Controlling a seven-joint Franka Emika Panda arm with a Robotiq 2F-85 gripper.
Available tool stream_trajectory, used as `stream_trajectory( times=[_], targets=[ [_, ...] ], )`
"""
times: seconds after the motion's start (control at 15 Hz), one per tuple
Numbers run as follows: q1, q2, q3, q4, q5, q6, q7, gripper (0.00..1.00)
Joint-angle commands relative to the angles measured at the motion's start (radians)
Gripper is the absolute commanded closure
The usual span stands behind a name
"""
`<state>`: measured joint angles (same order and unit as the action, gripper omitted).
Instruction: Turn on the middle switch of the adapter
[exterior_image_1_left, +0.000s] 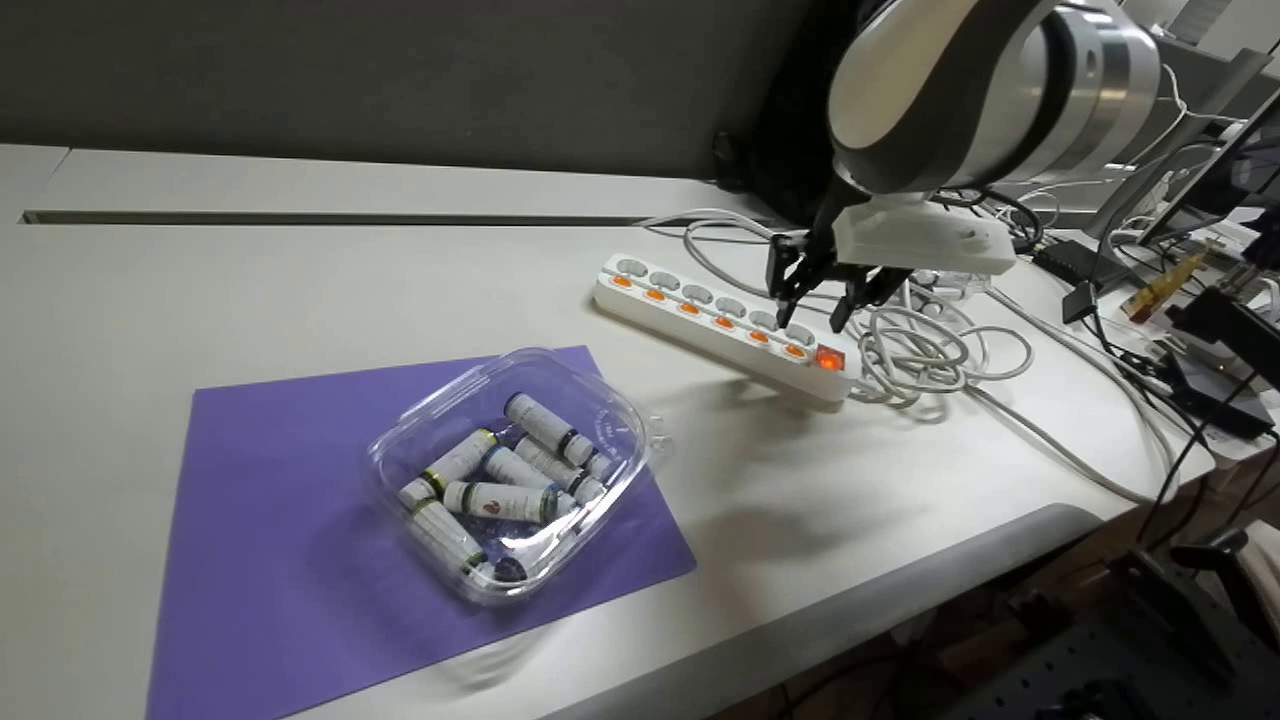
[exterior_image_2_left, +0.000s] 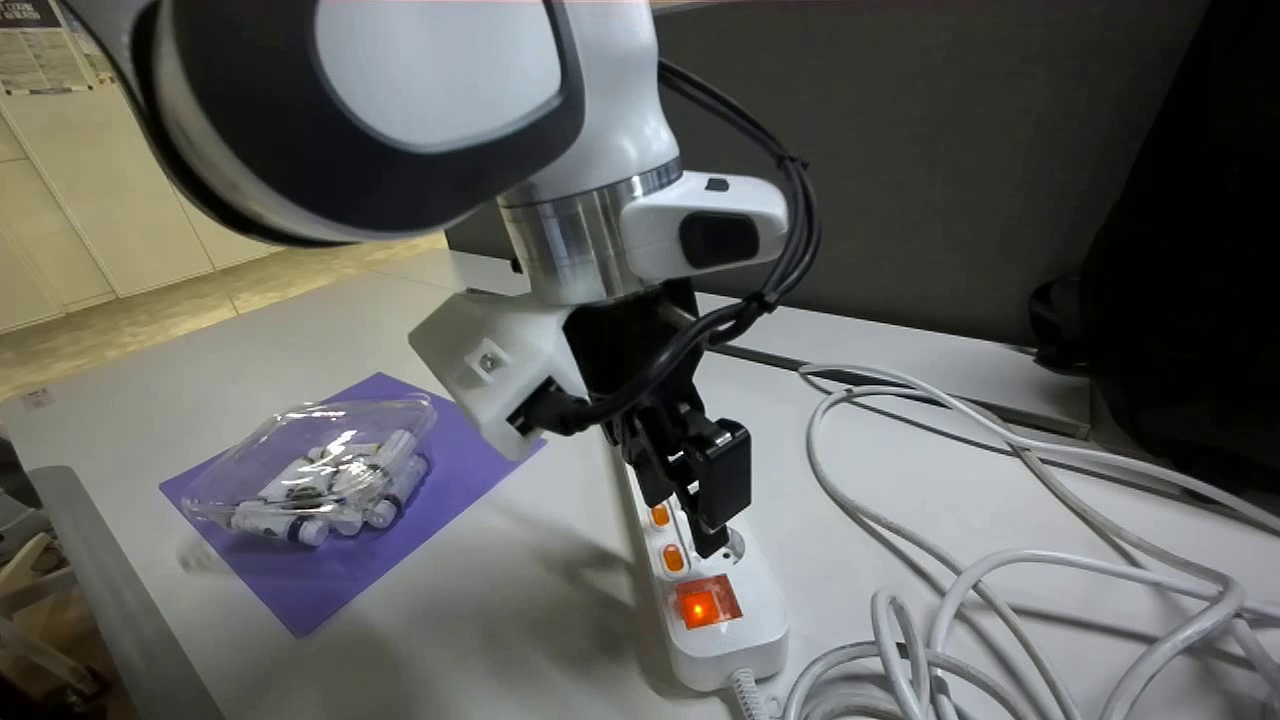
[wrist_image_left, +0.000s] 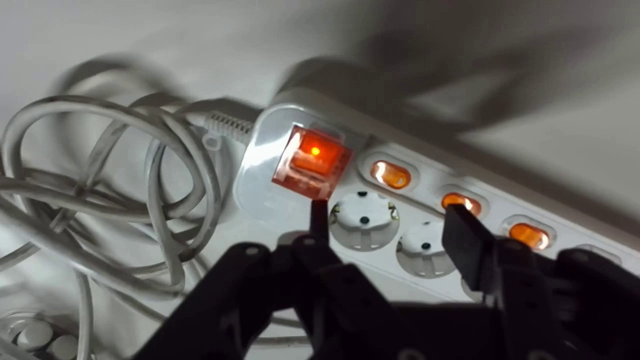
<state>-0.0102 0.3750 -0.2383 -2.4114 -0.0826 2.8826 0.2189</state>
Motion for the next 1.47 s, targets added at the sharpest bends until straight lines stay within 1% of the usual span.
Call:
stream_trajectory(
  times=[0.0,0.13,0.2,0.27,0.33,0.4,0.47,0.67,0.73,0.8,1.13,1.4],
  targets=[
    [0.033,0.057,-0.003,0.067,0.064,0.015,0.100,0.68],
    [0.047,0.074,-0.001,0.089,0.116,0.039,0.136,0.81],
    [0.050,0.079,0.004,0.097,0.145,0.048,0.153,0.90],
    [0.051,0.083,0.010,0.108,0.173,0.047,0.165,0.95],
    [0.052,0.082,0.020,0.115,0.201,0.039,0.175,0.99],
    [0.057,0.079,0.025,0.120,0.221,0.027,0.186,1.00],
    [0.079,0.076,0.011,0.125,0.224,0.005,0.208,1.00],
    [0.142,0.071,-0.045,0.151,0.178,-0.106,0.283,1.00],
    [0.090,0.072,0.005,0.122,0.196,-0.041,0.212,1.00],
    [0.098,0.072,0.002,0.125,0.192,-0.050,0.218,0.99],
    [0.092,0.074,0.005,0.122,0.193,-0.047,0.214,1.00],
    [0.048,0.067,0.075,0.110,0.247,0.009,0.171,1.00]
  ],
)
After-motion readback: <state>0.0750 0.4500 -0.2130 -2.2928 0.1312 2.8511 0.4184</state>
